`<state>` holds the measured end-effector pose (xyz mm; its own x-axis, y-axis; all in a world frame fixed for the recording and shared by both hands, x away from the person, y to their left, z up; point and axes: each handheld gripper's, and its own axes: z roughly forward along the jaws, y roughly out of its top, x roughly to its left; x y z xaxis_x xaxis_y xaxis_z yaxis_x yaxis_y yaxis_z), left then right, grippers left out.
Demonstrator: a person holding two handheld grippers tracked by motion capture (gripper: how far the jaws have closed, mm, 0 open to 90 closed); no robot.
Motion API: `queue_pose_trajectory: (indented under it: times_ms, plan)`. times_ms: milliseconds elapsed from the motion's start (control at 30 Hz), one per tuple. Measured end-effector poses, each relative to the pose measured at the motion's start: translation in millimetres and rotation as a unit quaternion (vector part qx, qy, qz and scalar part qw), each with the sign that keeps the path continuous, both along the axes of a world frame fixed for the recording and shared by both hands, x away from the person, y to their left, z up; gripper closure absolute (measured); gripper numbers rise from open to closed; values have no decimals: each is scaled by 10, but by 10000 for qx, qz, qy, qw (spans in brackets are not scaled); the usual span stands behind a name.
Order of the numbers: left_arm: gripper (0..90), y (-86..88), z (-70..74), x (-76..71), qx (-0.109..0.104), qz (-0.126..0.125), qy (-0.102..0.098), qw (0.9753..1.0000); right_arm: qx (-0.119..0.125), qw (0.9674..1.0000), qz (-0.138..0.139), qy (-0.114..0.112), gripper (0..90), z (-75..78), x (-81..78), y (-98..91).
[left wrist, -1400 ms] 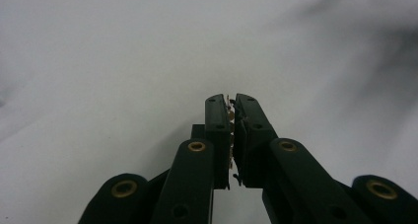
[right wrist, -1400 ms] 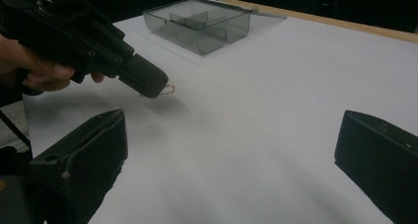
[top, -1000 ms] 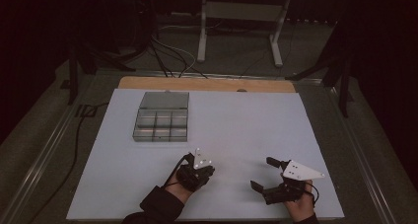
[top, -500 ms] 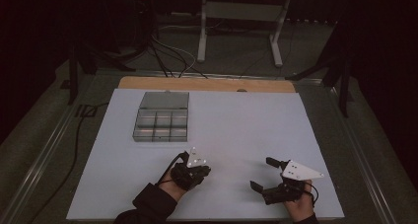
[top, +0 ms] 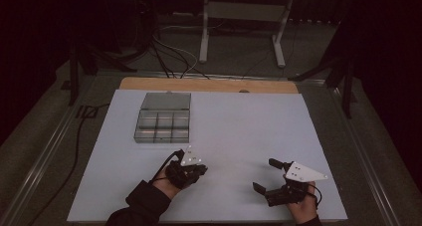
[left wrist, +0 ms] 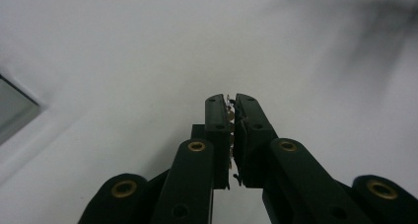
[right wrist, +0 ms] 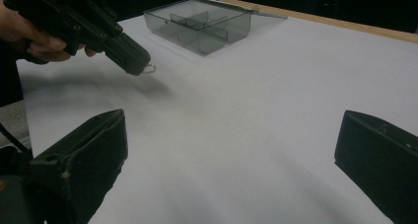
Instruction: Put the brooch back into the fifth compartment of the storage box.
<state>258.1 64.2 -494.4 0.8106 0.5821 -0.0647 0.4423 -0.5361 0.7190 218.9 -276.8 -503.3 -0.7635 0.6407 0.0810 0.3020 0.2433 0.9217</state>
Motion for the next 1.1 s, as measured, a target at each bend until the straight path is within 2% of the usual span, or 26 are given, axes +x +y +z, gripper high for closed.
queue_pose_trajectory:
  times_ms: [333,867,1100]
  plan:
    - [873,96,58,60,-69,30,-52,10000,6,10000,-4,3,0,1,-1,-2]
    - [873,349,225,234,-172,352,-208,9990,-1,10000,-7,10,0,-2,0,-1]
    - [873,484,324,339,-329,571,-266,9975,2,10000,-1,16,0,-5,2,2]
